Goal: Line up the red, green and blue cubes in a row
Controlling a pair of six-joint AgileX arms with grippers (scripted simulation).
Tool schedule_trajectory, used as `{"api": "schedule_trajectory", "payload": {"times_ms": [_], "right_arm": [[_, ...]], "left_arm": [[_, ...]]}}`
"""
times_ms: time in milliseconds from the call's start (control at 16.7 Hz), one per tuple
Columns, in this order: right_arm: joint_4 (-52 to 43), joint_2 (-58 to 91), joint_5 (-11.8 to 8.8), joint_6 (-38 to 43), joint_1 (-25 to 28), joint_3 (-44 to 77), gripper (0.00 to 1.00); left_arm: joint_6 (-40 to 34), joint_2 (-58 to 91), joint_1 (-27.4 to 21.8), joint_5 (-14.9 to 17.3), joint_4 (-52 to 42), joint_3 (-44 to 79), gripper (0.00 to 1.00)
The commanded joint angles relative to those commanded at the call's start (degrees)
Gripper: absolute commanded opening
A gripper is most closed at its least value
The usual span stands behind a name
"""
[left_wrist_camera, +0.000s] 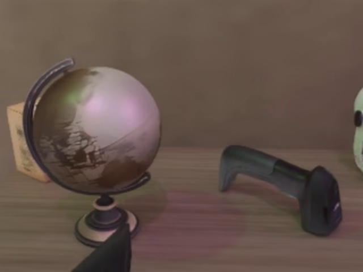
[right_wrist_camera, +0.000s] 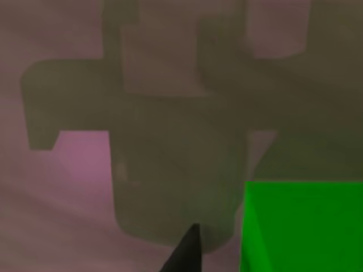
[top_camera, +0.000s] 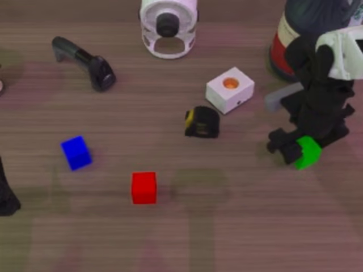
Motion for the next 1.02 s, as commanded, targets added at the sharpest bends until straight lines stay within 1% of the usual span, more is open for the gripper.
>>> {"api": "schedule_trajectory", "payload": {"times_ms": [240, 300, 840, 1020], "right_arm": [[0.0, 0.0, 0.0, 0.0, 0.0, 0.0, 0.02], [0.0, 0.0, 0.0, 0.0, 0.0, 0.0, 0.0], [-0.5, -0.9, -0.1, 0.1, -0.1, 0.4, 0.0], [-4.7, -2.3, -0.1, 0.2, 0.0, 3.3, 0.0]], "left_arm": [[0.0, 0.0, 0.0, 0.0, 0.0, 0.0, 1.0], [0.0, 0.0, 0.0, 0.0, 0.0, 0.0, 1.0], [0.0, 0.0, 0.0, 0.0, 0.0, 0.0, 1.0], [0.0, 0.0, 0.0, 0.0, 0.0, 0.0, 1.0]]}}
